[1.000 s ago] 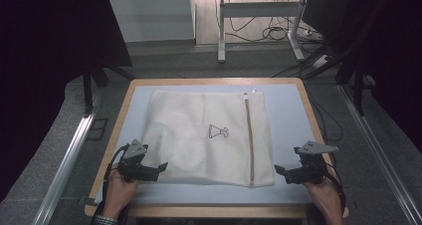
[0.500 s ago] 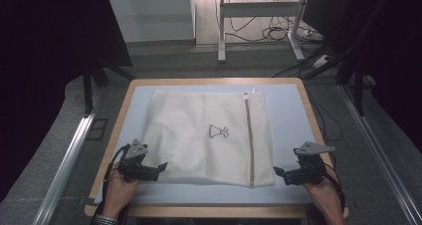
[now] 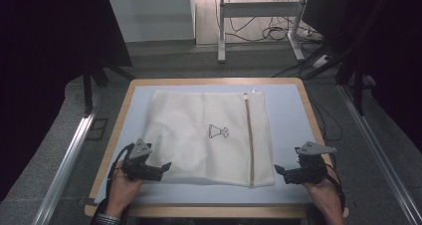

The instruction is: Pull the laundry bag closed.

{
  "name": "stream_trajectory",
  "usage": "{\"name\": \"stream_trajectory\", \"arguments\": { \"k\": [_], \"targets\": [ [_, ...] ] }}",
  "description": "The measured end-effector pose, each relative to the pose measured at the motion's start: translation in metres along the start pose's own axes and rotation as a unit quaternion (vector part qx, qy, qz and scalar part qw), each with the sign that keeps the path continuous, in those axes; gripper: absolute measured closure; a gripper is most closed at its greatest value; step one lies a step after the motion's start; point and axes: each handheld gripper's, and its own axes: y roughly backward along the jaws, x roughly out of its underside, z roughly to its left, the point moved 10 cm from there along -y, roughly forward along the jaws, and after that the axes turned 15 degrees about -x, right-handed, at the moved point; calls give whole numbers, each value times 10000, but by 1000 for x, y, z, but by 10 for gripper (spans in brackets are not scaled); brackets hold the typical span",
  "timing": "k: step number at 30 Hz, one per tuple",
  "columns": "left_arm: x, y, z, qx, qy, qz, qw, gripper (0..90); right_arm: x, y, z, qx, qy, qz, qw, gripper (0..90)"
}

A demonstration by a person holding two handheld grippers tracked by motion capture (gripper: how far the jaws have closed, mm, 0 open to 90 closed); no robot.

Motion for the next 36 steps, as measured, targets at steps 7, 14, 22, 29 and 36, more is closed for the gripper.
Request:
{"name": "stream_trajectory", "arguments": {
  "k": [7,14,22,29,36],
  "targets": [
    [-5,1,-5,55,-39,-68,10000,19,-1,0,0,20,43,-15,10000,15],
    [-8,-2,-10,134,-86,-73,9998,22,1,-2,1,-99,27,65,9999,13],
    [-14,-2,-22,347,-244,-169,9990,10,1,-3,1,-78,50,77,9999,12],
    [-17,-2,-26,374,-281,-136,9988,36,1,-3,1,-59,60,89,9999,11],
    [-21,-1,-33,435,-433,-145,9980,110,1,-4,1,-56,81,115,9999,10]
  ]
}}
